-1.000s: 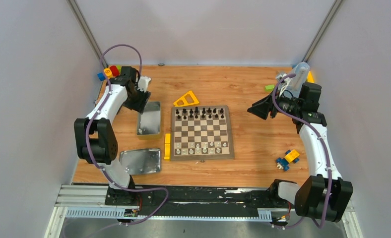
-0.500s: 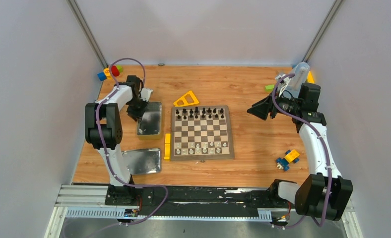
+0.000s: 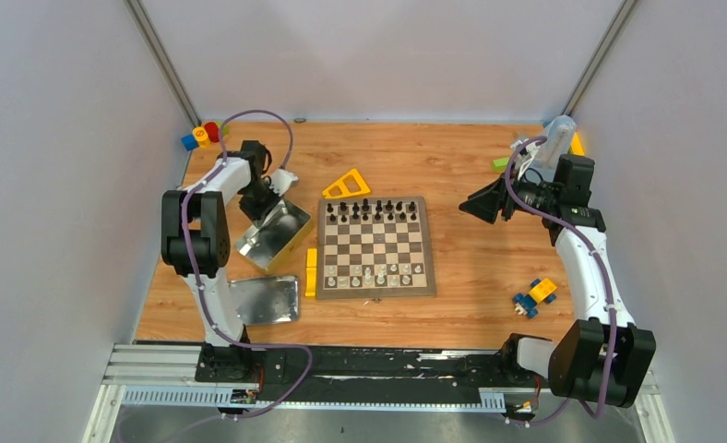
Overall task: Set up the chess pieces on the board
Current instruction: Adjust the storage box at the center of the board.
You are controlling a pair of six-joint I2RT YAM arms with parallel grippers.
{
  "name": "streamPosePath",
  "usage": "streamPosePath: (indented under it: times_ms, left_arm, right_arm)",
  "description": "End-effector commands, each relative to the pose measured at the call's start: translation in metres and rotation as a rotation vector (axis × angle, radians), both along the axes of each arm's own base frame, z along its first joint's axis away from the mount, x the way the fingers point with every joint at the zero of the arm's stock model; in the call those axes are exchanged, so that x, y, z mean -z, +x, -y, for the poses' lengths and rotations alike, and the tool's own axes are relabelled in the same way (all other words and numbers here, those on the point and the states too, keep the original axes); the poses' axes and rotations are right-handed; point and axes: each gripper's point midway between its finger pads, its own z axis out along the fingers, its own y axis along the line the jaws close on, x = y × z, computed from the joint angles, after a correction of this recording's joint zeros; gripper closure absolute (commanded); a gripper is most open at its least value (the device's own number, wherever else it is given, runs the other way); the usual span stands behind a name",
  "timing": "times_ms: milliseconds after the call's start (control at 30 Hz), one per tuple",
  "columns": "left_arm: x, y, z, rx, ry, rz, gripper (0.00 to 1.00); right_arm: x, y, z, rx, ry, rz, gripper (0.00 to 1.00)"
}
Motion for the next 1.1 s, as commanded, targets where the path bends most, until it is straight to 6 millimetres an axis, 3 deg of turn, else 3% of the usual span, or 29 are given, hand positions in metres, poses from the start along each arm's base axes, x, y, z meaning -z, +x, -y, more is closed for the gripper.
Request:
streamPosePath:
  times_ms: [0,333,500,700,933,1067]
  left_arm:
    - [0.001,0.005,0.012,0.277,0.069,-0.016,0.84]
    - [-0.009,0.034,0.026,0.615,0.233,0.032,0.85]
    - [-0.005,0.041,0.036,0.690,0.269,0.033,0.71]
    - [-0.035,0.069,0.038,0.528,0.221,0.168,0.59]
    - [-0.078,0.055,0.035,0.263,0.040,0.272,0.46]
    - [-0.078,0.036,0.023,0.085,0.036,0.310,0.41]
  right_arm:
    - [-0.008,0.002,0.000,-0.027,-0.003,0.053,0.44]
    - [-0.005,0.005,0.002,-0.015,-0.013,0.049,0.43]
    - [-0.003,0.006,0.003,-0.008,-0.019,0.044,0.43]
    - [-0.003,0.006,0.003,-0.014,-0.016,0.041,0.43]
    - [-0.003,0.005,0.001,-0.027,-0.007,0.037,0.43]
    - [-0.004,0.004,0.001,-0.030,-0.004,0.036,0.43]
